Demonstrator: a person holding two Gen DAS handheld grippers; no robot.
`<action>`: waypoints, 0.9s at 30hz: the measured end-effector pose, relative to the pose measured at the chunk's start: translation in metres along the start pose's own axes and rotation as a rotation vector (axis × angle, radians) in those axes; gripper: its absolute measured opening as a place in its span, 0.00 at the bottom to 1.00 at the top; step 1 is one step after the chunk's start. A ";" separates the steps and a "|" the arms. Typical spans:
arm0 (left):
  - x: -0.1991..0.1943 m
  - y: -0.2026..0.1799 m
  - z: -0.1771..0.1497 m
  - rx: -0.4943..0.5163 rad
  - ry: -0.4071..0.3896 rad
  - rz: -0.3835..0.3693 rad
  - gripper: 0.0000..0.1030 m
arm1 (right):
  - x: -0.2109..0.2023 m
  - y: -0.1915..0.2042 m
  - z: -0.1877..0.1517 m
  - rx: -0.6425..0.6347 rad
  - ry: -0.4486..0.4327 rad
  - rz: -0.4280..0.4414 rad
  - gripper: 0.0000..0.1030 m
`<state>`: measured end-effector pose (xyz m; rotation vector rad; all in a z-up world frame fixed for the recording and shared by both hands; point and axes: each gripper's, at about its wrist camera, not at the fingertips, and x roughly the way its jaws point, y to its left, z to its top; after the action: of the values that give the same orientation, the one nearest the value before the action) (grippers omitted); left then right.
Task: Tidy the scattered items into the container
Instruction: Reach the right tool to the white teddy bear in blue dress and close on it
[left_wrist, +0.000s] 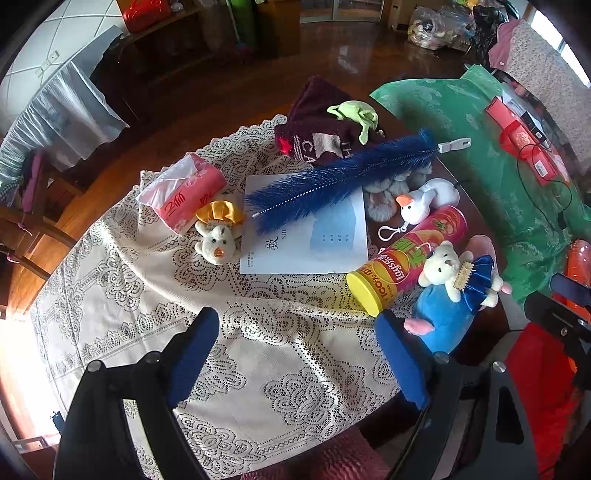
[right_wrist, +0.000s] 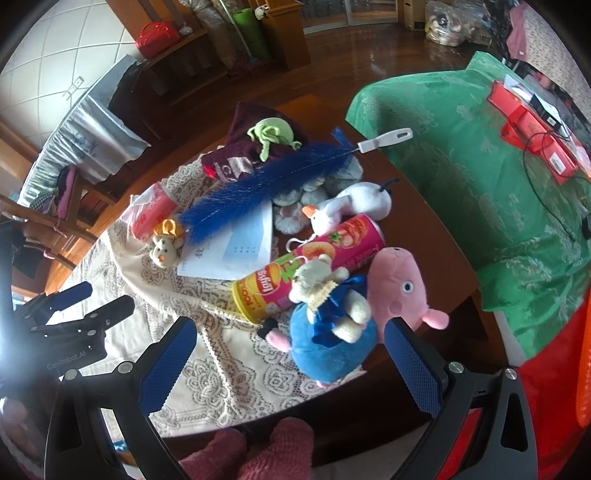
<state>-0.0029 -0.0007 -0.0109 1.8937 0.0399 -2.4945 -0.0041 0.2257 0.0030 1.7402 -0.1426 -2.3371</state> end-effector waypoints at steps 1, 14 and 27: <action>0.001 -0.002 0.000 0.003 0.003 -0.001 0.85 | 0.000 -0.003 -0.001 0.003 0.002 -0.004 1.00; 0.032 -0.052 -0.014 0.093 0.066 -0.049 0.85 | 0.001 -0.061 -0.016 0.099 0.035 -0.035 1.00; 0.048 -0.094 -0.006 0.133 0.038 -0.081 0.85 | 0.015 -0.090 -0.023 0.109 0.080 0.026 0.81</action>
<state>-0.0125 0.0937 -0.0577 2.0288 -0.0508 -2.5734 0.0032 0.3108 -0.0372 1.8673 -0.2822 -2.2761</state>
